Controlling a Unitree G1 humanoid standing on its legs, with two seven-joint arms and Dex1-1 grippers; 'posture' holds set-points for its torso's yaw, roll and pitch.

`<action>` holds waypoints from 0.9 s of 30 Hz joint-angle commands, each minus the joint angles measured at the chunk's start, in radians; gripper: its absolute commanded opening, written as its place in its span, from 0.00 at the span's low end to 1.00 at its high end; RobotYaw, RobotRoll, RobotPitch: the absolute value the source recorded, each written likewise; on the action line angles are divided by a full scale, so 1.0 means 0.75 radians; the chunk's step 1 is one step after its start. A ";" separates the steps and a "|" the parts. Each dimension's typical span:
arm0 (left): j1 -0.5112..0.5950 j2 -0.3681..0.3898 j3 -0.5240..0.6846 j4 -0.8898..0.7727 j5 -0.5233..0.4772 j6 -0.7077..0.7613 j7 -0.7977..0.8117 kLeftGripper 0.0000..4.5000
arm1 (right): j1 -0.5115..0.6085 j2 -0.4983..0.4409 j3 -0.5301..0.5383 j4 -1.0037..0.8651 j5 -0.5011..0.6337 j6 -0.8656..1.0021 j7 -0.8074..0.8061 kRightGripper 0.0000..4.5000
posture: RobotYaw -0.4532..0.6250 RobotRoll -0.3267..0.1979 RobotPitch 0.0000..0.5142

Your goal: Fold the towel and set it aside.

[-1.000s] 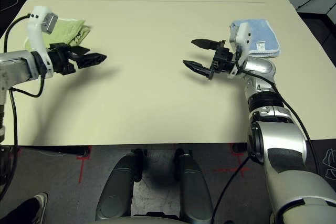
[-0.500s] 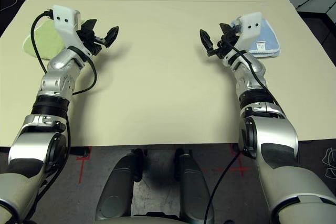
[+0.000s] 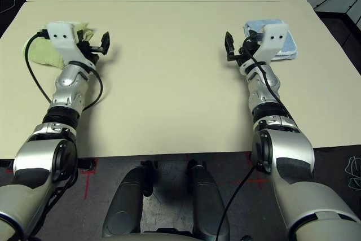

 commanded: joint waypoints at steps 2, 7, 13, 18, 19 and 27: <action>0.055 0.026 0.015 0.042 0.016 0.012 -0.013 0.99 | 0.009 0.003 -0.004 0.036 -0.006 0.023 -0.024 1.00 | 0.42 0.62 0.37; 0.055 0.052 0.016 0.066 0.032 -0.028 -0.017 0.99 | 0.002 0.002 -0.007 0.041 -0.001 0.025 -0.020 1.00 | 0.42 0.62 0.37; 0.061 0.068 0.054 0.062 0.023 -0.078 0.019 0.99 | 0.014 -0.014 -0.015 0.043 0.007 0.034 0.004 1.00 | 0.42 0.62 0.37; 0.061 0.068 0.075 0.062 0.021 -0.076 0.028 0.99 | 0.019 -0.014 -0.011 0.039 0.001 0.033 -0.005 1.00 | 0.42 0.62 0.38; 0.061 0.068 0.078 0.063 0.021 -0.074 0.029 0.99 | 0.018 -0.013 -0.010 0.038 0.001 0.033 -0.007 1.00 | 0.42 0.62 0.38; 0.069 0.072 0.099 0.065 0.011 -0.050 0.043 0.99 | 0.014 -0.020 0.004 0.045 -0.025 0.042 -0.052 1.00 | 0.42 0.62 0.38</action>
